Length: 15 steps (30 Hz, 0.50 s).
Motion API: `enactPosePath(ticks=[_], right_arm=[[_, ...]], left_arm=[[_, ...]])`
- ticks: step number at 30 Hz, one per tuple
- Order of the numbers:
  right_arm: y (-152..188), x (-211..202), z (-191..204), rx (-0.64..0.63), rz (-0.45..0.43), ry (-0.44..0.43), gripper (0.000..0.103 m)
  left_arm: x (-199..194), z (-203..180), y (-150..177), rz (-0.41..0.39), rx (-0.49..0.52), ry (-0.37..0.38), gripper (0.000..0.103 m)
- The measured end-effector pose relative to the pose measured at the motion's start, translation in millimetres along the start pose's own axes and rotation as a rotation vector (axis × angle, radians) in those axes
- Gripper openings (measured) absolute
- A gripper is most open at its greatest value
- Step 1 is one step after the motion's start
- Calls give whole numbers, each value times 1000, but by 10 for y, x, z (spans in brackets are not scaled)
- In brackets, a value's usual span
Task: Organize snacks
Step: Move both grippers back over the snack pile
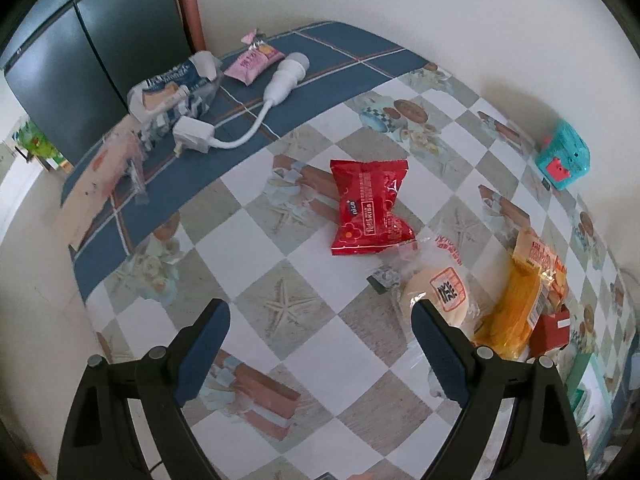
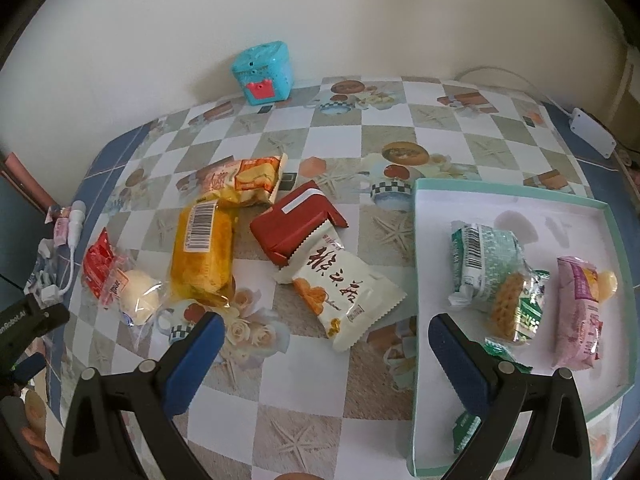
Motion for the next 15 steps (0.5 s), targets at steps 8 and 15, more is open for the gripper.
enactPosePath(ticks=[8,15], right_arm=[[-215,-53,-58,16,-42,-33,103],[-350,66,-118,30,-24,-46,103]], left_arm=[[113,-133,-107,29,13,55,92],[231,-328,-198,48,44,107,92]])
Point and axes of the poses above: each gripper's, at about its wrist camera, not at the fingertips, and x roughly the way its jaws point, z to its left, y to its underside, the point moved 6 cm from there along x, roughly the way its jaws point, and after that the axes turned 14 degrees about z, right-handed, at the moved point
